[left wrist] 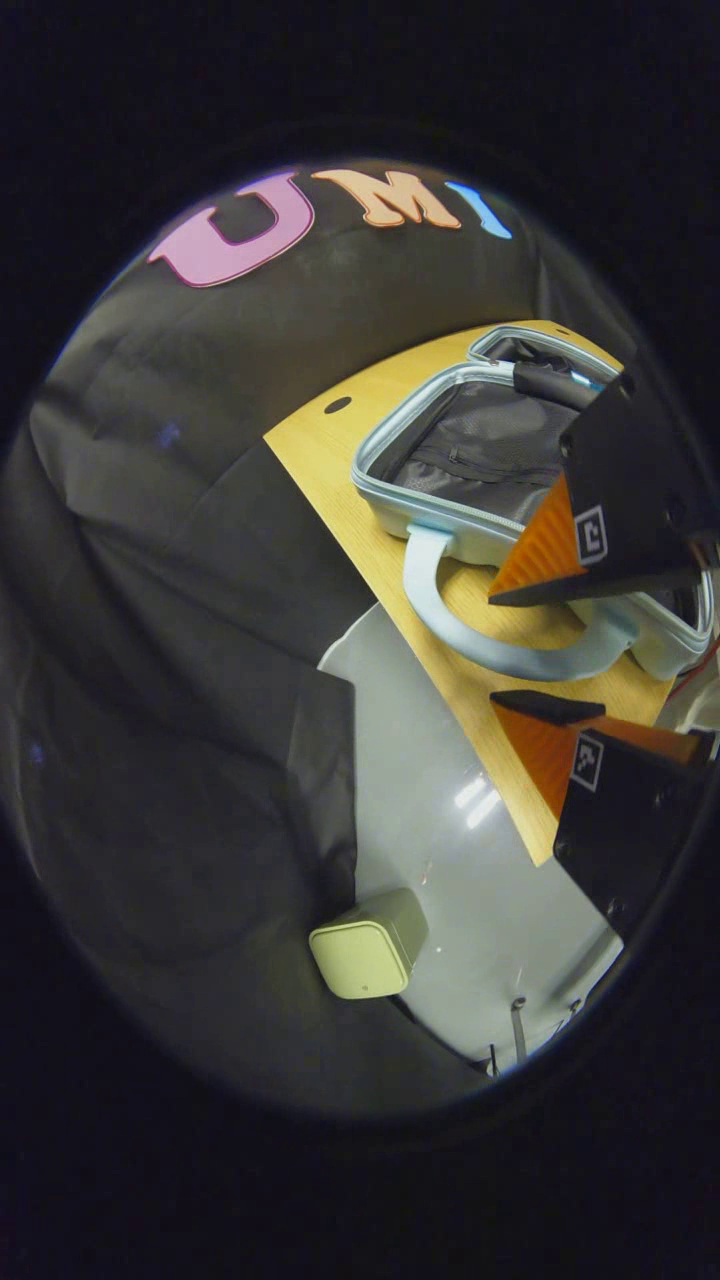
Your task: First open the suitcase, pack the skin care products into it, and then close the suitcase.
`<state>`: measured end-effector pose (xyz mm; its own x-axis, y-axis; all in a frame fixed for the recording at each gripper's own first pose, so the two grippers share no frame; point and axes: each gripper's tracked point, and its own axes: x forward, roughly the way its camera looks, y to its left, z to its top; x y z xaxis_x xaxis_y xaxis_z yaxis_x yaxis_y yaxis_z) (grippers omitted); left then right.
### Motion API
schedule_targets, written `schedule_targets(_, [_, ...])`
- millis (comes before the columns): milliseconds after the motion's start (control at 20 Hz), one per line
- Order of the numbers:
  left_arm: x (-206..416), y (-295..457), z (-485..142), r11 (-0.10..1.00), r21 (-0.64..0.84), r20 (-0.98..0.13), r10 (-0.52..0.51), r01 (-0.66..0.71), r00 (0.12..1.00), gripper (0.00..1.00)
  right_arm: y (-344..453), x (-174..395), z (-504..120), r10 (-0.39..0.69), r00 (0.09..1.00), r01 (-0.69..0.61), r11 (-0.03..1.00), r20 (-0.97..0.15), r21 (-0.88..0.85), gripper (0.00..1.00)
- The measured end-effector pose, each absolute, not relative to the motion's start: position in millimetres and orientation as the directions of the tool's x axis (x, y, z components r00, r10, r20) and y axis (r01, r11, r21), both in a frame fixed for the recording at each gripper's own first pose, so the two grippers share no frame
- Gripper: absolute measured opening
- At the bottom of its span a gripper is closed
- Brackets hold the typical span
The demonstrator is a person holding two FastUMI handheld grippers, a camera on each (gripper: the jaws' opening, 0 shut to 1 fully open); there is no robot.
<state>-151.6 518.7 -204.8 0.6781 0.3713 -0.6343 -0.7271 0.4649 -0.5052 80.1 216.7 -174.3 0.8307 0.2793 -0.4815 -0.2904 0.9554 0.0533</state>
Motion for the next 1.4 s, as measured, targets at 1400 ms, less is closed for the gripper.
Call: schedule_targets(1400, [-88,307,53,0.845,-0.348,-0.415,0.249,-0.405,0.875,0.00,131,74,-148,0.237,0.893,-0.205,0.971,-0.382,0.123,0.98])
